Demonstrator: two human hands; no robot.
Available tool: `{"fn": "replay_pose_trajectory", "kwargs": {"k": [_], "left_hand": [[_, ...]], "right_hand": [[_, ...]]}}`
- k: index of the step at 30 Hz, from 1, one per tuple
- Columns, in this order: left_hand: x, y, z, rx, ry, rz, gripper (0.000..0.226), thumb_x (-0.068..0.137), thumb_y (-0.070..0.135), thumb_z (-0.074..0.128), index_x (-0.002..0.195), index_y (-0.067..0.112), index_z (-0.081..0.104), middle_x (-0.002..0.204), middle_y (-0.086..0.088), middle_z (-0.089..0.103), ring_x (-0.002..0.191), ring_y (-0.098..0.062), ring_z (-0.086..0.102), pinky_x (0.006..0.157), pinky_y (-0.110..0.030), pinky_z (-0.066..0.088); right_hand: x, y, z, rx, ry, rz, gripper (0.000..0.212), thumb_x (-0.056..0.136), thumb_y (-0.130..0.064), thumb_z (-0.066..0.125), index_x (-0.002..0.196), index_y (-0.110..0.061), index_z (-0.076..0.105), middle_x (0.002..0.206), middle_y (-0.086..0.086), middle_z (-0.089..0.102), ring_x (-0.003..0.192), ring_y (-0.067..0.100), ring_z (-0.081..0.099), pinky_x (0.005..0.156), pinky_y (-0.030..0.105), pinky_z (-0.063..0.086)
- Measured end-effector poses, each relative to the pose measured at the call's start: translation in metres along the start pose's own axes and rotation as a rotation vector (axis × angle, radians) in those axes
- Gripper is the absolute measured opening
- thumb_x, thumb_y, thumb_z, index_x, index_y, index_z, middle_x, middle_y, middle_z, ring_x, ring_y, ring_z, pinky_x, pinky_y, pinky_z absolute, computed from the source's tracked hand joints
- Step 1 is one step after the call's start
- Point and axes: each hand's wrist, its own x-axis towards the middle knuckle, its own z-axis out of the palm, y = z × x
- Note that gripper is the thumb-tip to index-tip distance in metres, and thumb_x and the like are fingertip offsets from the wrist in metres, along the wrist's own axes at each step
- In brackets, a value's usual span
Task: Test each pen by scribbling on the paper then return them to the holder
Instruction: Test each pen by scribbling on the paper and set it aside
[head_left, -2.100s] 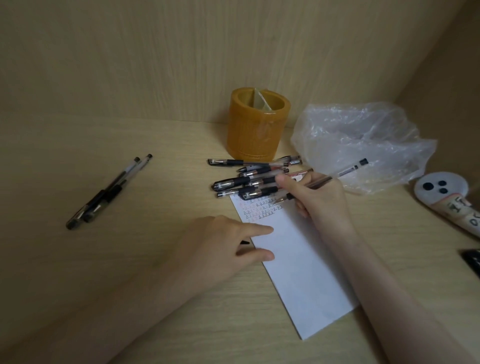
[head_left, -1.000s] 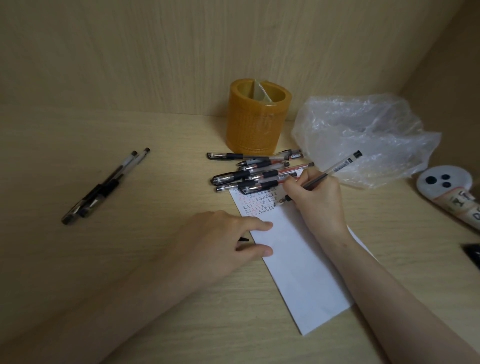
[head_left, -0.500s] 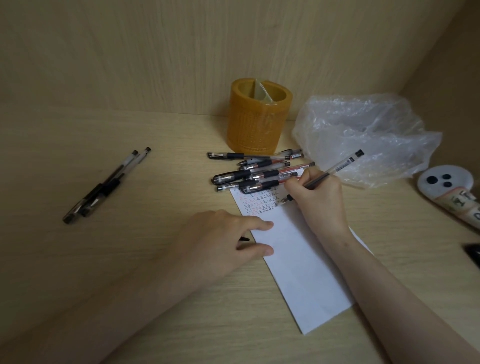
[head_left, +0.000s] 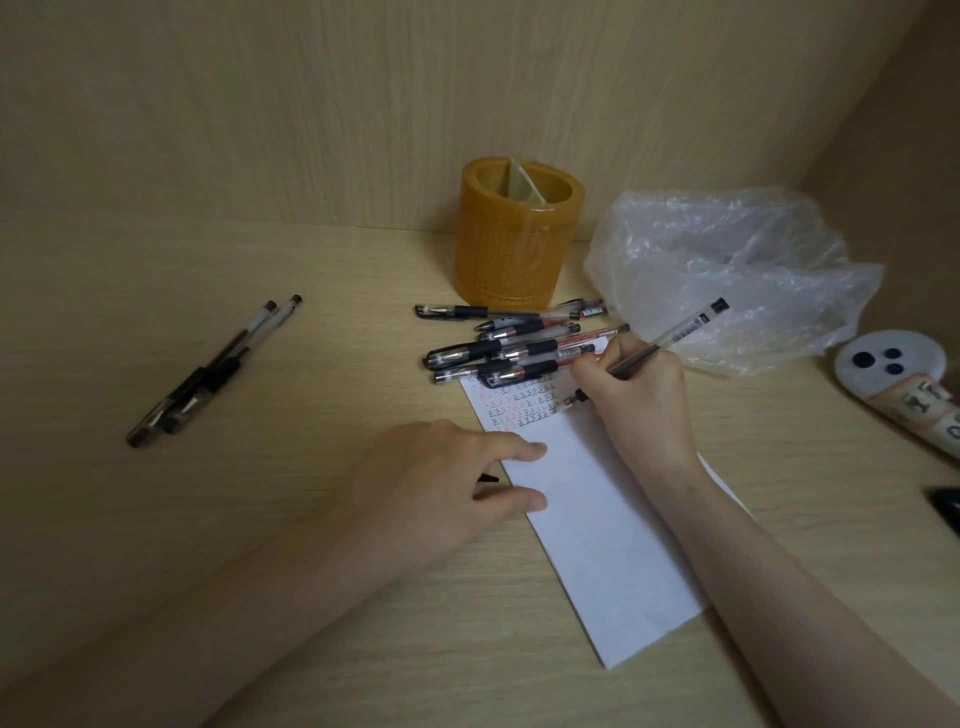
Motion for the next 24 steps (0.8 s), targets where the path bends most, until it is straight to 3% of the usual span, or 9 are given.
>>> {"fn": "replay_pose_trajectory", "kwargs": {"k": [4,7,11,14,16,18,21,24], "left_hand": [[0.0000,-0.0013,0.0012,-0.006,0.007,-0.007,0.046,0.075,0.067,0.050,0.120,0.053,0.050,0.045,0.014,0.038,0.055,0.005,0.046,0.067,-0.017,0.044],[0.0003,-0.0018,0.0018,-0.017,0.020,-0.005,0.045,0.075,0.067,0.051,0.118,0.053,0.051,0.040,0.012,0.035,0.051,0.011,0.045,0.057,-0.013,0.035],[-0.0004,-0.0013,0.0008,-0.028,0.012,-0.008,0.045,0.075,0.066,0.051,0.118,0.053,0.052,0.042,0.012,0.041,0.051,0.011,0.044,0.056,-0.012,0.032],[-0.0008,0.0010,-0.0001,-0.037,0.002,-0.023,0.045,0.076,0.066,0.051,0.119,0.053,0.050,0.054,0.016,0.051,0.066,0.010,0.051,0.065,-0.013,0.040],[-0.0009,0.0019,-0.0003,-0.032,-0.004,-0.030,0.046,0.076,0.066,0.051,0.120,0.054,0.050,0.059,0.018,0.052,0.079,0.004,0.056,0.072,-0.017,0.043],[-0.0008,0.0021,-0.0002,-0.028,0.002,-0.029,0.045,0.076,0.066,0.051,0.119,0.054,0.050,0.053,0.018,0.045,0.075,0.003,0.056,0.068,-0.016,0.041],[-0.0003,0.0018,0.0008,-0.024,0.009,-0.032,0.045,0.075,0.067,0.051,0.119,0.054,0.050,0.054,0.020,0.044,0.083,0.006,0.056,0.071,-0.015,0.040],[0.0002,0.0016,0.0010,-0.027,0.012,-0.030,0.044,0.075,0.066,0.051,0.118,0.054,0.050,0.053,0.019,0.043,0.075,0.008,0.049,0.069,-0.015,0.039]], "right_hand": [[0.0005,-0.0006,-0.0001,0.021,0.001,0.008,0.043,0.077,0.001,0.060,0.044,-0.019,0.042,0.040,-0.011,0.041,0.044,0.005,0.036,0.048,0.018,0.031],[0.0005,-0.0002,0.0006,0.014,-0.010,0.004,0.042,0.078,0.000,0.060,0.045,-0.018,0.043,0.039,-0.011,0.041,0.044,0.004,0.036,0.047,0.016,0.031],[-0.0007,-0.0009,0.0009,-0.015,-0.015,0.003,0.030,0.076,0.000,0.061,0.051,-0.009,0.047,0.044,-0.005,0.043,0.047,0.006,0.037,0.047,0.015,0.031],[-0.0016,-0.0023,0.0003,-0.009,-0.020,0.009,0.027,0.076,0.000,0.061,0.053,-0.006,0.048,0.048,0.002,0.045,0.049,0.008,0.037,0.047,0.016,0.031],[-0.0014,-0.0022,0.0001,-0.001,-0.023,0.009,0.032,0.076,0.000,0.060,0.049,-0.011,0.047,0.045,-0.004,0.045,0.046,0.006,0.037,0.046,0.015,0.031],[-0.0010,-0.0017,-0.0002,0.009,-0.025,0.008,0.042,0.076,0.001,0.060,0.042,-0.020,0.046,0.040,-0.011,0.045,0.044,0.002,0.037,0.047,0.014,0.031],[-0.0007,-0.0016,0.0003,0.003,-0.030,0.001,0.044,0.076,0.001,0.060,0.040,-0.020,0.045,0.041,-0.010,0.043,0.045,0.004,0.037,0.048,0.016,0.032],[-0.0006,-0.0017,0.0008,-0.009,-0.016,-0.008,0.040,0.076,0.002,0.060,0.045,-0.017,0.043,0.042,-0.009,0.041,0.046,0.005,0.036,0.049,0.017,0.031]]}}
